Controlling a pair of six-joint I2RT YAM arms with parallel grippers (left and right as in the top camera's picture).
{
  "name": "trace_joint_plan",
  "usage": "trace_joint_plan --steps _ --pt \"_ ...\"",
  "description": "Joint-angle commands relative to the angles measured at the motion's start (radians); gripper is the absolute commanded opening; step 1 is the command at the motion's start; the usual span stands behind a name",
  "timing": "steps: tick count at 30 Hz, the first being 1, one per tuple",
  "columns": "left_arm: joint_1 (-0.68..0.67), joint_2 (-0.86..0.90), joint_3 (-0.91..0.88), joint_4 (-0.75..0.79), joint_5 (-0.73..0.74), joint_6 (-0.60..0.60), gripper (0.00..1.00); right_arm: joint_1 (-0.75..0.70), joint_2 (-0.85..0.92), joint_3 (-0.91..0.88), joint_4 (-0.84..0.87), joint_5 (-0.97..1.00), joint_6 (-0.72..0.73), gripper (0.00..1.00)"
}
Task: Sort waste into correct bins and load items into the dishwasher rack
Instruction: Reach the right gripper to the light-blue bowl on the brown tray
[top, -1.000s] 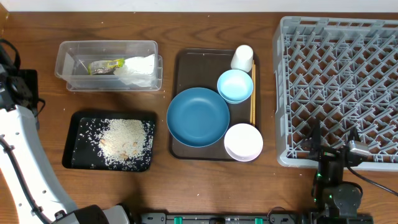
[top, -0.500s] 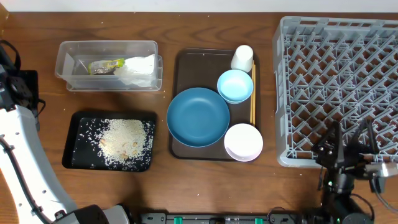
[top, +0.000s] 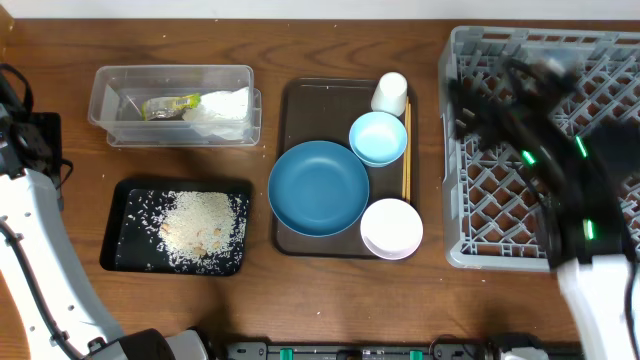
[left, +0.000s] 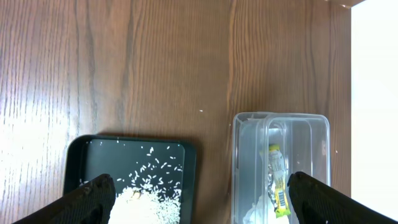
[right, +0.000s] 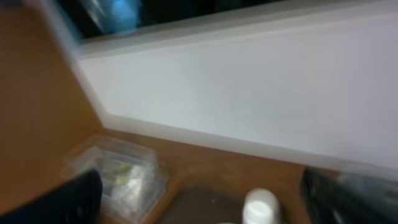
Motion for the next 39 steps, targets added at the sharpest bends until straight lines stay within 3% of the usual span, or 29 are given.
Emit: trace_joint_plan --steps 1,7,10,17,24,26,29,36,39 --pt "0.003 0.004 0.0 -0.003 -0.013 0.01 0.91 0.142 0.203 0.254 -0.2 -0.055 -0.239 0.99" --pt "0.003 0.004 0.0 -0.003 -0.013 0.01 0.91 0.352 0.539 0.665 -0.662 0.245 -0.357 0.99" --pt "0.003 0.004 0.0 -0.003 -0.013 0.01 0.91 0.398 0.65 0.765 -0.767 0.365 -0.356 0.99" --pt "0.003 0.004 0.0 -0.003 -0.013 0.01 0.91 0.432 0.732 0.784 -0.869 0.288 -0.329 0.99" --pt "0.003 0.004 0.0 -0.003 -0.013 0.01 0.91 0.437 0.759 0.775 -0.83 0.263 -0.321 0.99" --pt "0.003 0.004 0.0 -0.003 -0.013 0.01 0.91 0.436 0.785 0.77 -0.8 0.381 -0.185 0.99" --pt "0.003 0.004 0.0 -0.003 -0.013 0.01 0.92 0.423 0.85 0.77 -0.778 0.55 0.128 0.99" --pt "0.003 0.004 0.0 -0.003 -0.013 0.01 0.92 0.427 0.935 0.77 -0.717 0.432 0.181 0.99" --pt "0.003 0.004 0.0 -0.003 -0.013 0.01 0.92 0.43 0.949 0.77 -0.708 0.5 0.283 0.84"
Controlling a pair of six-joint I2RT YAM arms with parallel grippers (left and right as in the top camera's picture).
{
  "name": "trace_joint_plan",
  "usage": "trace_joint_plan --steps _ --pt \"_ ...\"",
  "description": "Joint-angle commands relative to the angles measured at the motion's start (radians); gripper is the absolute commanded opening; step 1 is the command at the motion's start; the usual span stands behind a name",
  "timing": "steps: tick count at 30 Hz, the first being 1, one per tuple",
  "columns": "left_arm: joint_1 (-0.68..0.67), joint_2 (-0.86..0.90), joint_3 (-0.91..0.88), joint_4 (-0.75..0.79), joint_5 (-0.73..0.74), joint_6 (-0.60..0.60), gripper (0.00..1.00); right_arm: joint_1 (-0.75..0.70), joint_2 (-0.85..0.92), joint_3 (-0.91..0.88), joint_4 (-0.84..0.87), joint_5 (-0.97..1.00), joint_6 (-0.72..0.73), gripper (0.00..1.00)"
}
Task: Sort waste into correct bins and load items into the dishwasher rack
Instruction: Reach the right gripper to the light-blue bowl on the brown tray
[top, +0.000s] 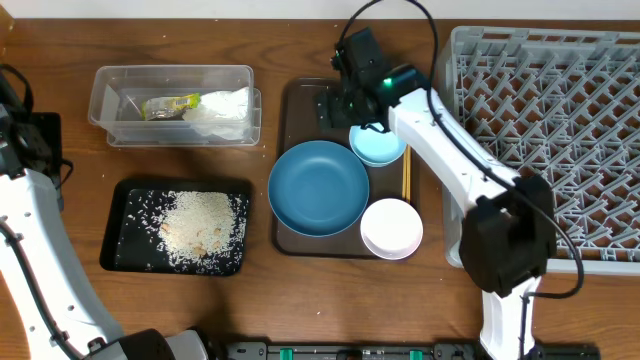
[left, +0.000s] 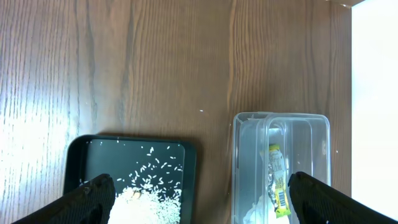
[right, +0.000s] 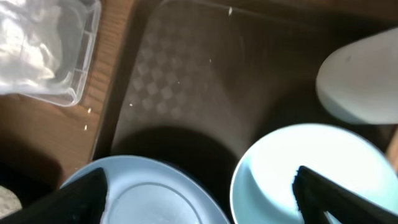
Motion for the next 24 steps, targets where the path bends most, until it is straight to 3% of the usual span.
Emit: trace_joint_plan --steps 1,7,16,21,24 --pt "0.003 0.004 0.0 -0.003 -0.012 0.01 0.92 0.01 -0.002 0.011 0.005 0.088 0.196 0.78" --pt "0.003 0.004 0.0 -0.003 -0.012 0.01 0.92 0.009 0.064 0.011 -0.068 0.194 0.386 0.85" --pt "0.003 0.004 0.0 -0.003 -0.012 0.01 0.92 0.01 0.172 0.011 -0.069 0.153 0.386 0.8" --pt "0.003 0.004 0.0 -0.003 -0.012 0.01 0.92 0.01 0.175 0.011 -0.056 0.185 0.386 0.65" --pt "0.003 0.004 0.0 -0.003 -0.012 0.01 0.92 0.009 0.168 0.012 -0.048 0.188 0.385 0.45"
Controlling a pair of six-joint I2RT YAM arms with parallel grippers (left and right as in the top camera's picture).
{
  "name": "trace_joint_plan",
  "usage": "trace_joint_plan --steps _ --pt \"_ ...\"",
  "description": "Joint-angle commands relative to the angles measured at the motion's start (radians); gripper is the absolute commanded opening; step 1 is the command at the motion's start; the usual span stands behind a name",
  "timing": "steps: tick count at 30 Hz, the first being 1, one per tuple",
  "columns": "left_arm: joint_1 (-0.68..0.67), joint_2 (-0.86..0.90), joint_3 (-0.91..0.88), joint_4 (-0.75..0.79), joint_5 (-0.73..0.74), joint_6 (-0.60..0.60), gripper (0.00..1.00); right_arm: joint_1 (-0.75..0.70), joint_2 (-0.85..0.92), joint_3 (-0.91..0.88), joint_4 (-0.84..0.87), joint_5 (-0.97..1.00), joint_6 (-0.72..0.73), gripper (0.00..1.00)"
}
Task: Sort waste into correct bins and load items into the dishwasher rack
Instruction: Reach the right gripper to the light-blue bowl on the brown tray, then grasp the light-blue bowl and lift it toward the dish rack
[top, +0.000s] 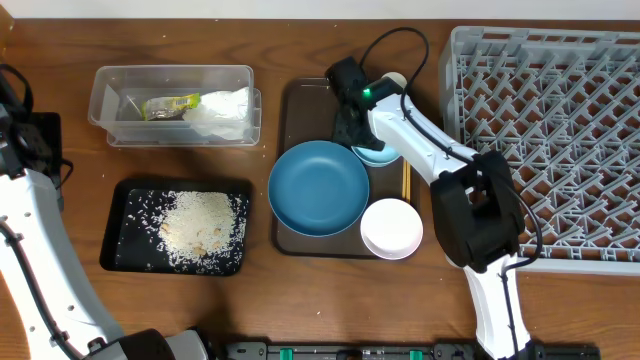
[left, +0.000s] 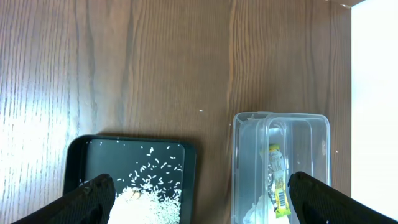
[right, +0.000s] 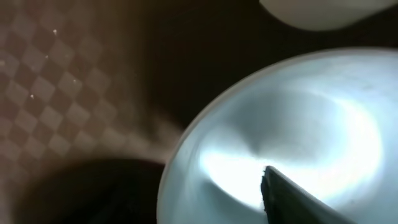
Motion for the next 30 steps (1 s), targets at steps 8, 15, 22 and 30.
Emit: trace_joint_plan --steps 8,15,22,30 --pt "0.003 0.004 0.0 -0.003 -0.012 0.01 0.92 0.005 -0.076 0.012 -0.002 0.025 -0.027 0.01" --pt "0.003 0.004 0.0 -0.003 -0.012 0.01 0.92 -0.014 -0.233 0.012 0.001 0.025 -0.107 0.01" --pt "0.003 0.004 0.0 -0.003 -0.012 0.01 0.92 -0.14 -0.468 0.012 0.002 -0.016 -0.298 0.01" --pt "0.003 0.004 0.0 -0.003 -0.012 0.01 0.92 -0.566 -0.597 0.012 -0.004 -0.343 -0.418 0.01"
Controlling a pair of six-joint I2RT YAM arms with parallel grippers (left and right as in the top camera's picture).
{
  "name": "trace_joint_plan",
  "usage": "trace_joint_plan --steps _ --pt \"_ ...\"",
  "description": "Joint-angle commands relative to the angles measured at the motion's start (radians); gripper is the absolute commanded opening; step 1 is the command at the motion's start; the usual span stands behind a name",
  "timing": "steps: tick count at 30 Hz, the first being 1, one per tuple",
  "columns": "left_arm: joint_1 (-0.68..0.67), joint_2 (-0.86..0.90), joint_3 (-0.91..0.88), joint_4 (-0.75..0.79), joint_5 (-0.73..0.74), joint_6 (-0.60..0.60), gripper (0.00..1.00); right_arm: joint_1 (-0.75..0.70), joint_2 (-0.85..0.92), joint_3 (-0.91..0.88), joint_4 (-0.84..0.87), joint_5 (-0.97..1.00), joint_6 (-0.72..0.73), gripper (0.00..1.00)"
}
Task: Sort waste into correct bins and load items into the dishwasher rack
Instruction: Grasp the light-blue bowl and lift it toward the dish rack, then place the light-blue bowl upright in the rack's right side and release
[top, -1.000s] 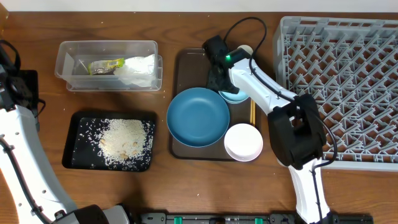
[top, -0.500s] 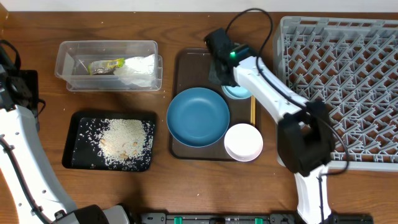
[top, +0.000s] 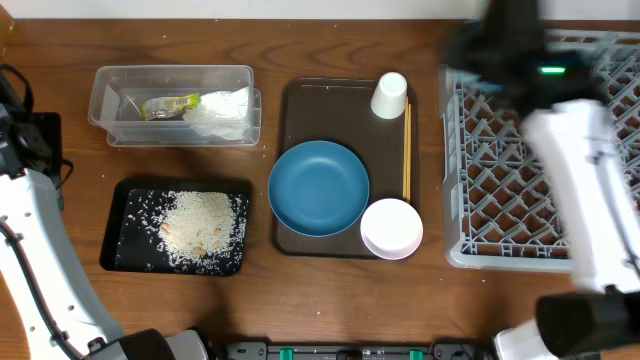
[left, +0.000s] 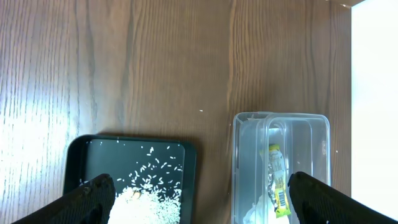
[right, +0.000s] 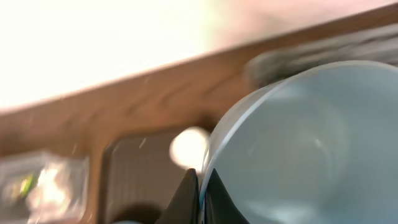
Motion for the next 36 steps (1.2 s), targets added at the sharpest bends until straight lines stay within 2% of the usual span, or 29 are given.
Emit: trace_joint_plan --steps 1,6,10,22,31,33,36 --pt "0.003 0.004 0.0 -0.003 -0.012 0.01 0.92 -0.172 0.004 0.005 -0.016 -0.269 -0.11 0.01" --pt "0.003 0.004 0.0 -0.003 -0.012 0.01 0.92 -0.434 0.06 0.004 -0.056 -0.581 -0.159 0.01" --pt "0.003 0.004 0.0 -0.003 -0.012 0.01 0.92 -0.584 0.126 0.004 -0.088 -0.8 -0.233 0.01" --pt "0.003 0.004 0.0 -0.003 -0.012 0.01 0.92 -0.843 0.344 0.004 -0.159 -1.293 -0.469 0.01" --pt "0.003 0.004 0.0 -0.003 -0.012 0.01 0.92 -0.908 0.529 0.003 -0.164 -1.393 -0.494 0.01" --pt "0.003 0.004 0.0 -0.003 -0.012 0.01 0.92 -0.92 0.54 0.003 -0.179 -1.352 -0.494 0.01" --pt "0.003 0.004 0.0 -0.003 -0.012 0.01 0.92 -0.94 0.538 0.004 -0.219 -1.175 -0.489 0.01"
